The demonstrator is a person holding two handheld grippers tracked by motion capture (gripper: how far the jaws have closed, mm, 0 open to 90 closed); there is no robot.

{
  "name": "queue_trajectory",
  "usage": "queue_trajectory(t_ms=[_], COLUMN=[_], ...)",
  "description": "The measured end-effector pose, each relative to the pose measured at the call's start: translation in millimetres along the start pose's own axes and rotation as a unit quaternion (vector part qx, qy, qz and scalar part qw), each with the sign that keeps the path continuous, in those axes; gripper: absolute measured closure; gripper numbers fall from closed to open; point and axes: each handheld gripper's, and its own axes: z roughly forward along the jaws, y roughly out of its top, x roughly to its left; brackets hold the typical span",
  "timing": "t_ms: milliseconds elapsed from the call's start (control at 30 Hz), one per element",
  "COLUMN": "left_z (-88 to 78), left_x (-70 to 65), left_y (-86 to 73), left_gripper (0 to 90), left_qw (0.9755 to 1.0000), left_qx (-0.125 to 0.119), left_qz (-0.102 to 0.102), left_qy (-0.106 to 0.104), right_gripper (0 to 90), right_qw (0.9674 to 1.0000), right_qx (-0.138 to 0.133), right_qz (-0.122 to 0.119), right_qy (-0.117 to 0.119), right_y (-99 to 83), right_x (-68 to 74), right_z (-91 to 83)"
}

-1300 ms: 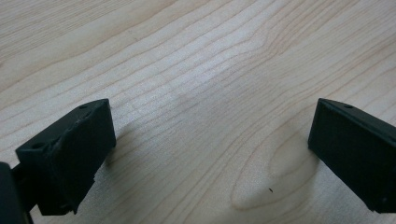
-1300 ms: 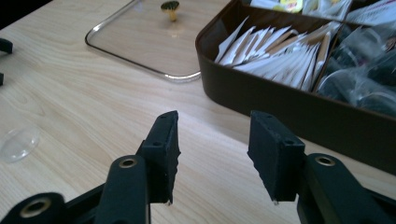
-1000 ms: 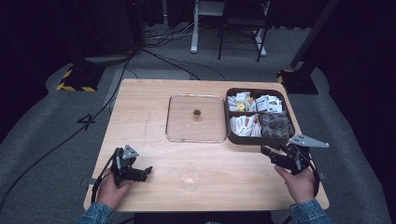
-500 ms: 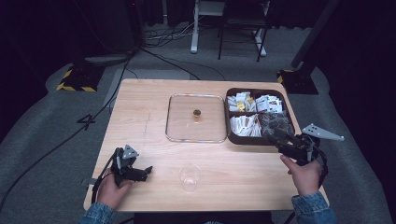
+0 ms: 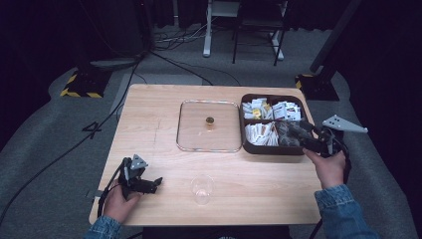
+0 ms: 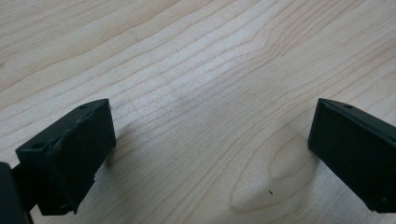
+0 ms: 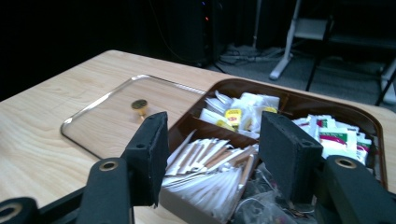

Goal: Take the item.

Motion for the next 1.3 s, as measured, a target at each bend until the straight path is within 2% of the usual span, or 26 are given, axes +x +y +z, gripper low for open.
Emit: queue_trajectory(t_ms=[167,200,367,467,533,700,867,1033,1100,1200,1300], left_z=[0.1,0.0,0.0,0.0,0.1,0.0,0.2,0.0,0.0,0.0,0.0], left_x=[0.0,0.0,0.0,0.0,0.0,0.0,0.0,0.0,0.0,0.0,0.0], left_y=[-0.1,0.0,0.0,0.0,0.0,0.0,-0.1,0.0,0.0,0.0,0.0], left_gripper=[1.1,1.1,1.1,1.1,1.1,1.1,1.1,1.1,1.1,1.1,1.1], left_qw=[1.0,1.0,1.0,1.0,1.0,1.0,1.0,1.0,1.0,1.0,1.0], left_qx=[-0.001,0.0,0.0,0.0,0.0,0.0,-0.001,0.0,0.0,0.0,0.0], left_qz=[0.0,0.0,0.0,0.0,0.0,0.0,0.0,0.0,0.0,0.0,0.0], left_qy=[0.0,0.0,0.0,0.0,0.0,0.0,0.0,0.0,0.0,0.0,0.0], right_gripper=[46.5,47.7,48.1,48.1,47.5,47.8,51.1,52.3,52.7,52.6,52.0], right_qw=[0.9997,0.9993,0.9986,0.9978,0.997,0.9946,0.9876,0.9762,0.9724,0.9691,0.967], right_qx=[0.017,0.032,0.05,0.064,0.072,0.092,0.141,0.193,0.208,0.216,0.225], right_qz=[-0.004,-0.004,-0.004,0.003,0.008,0.024,0.044,0.088,0.098,0.111,0.108], right_qy=[-0.017,-0.019,-0.013,-0.017,-0.028,-0.041,-0.055,-0.042,-0.041,-0.044,-0.051], right_y=[4.9,6.4,7.7,5.4,2.5,-2.6,-11.3,-20.1,-22.7,-25.7,-28.0], right_x=[-11.8,-18.1,-31.2,-42.7,-49.7,-58.7,-68.0,-74.6,-76.8,-79.5,-78.3], right_z=[11.1,17.5,29.7,40.3,45.8,53.9,66.5,74.6,76.9,79.8,85.1])
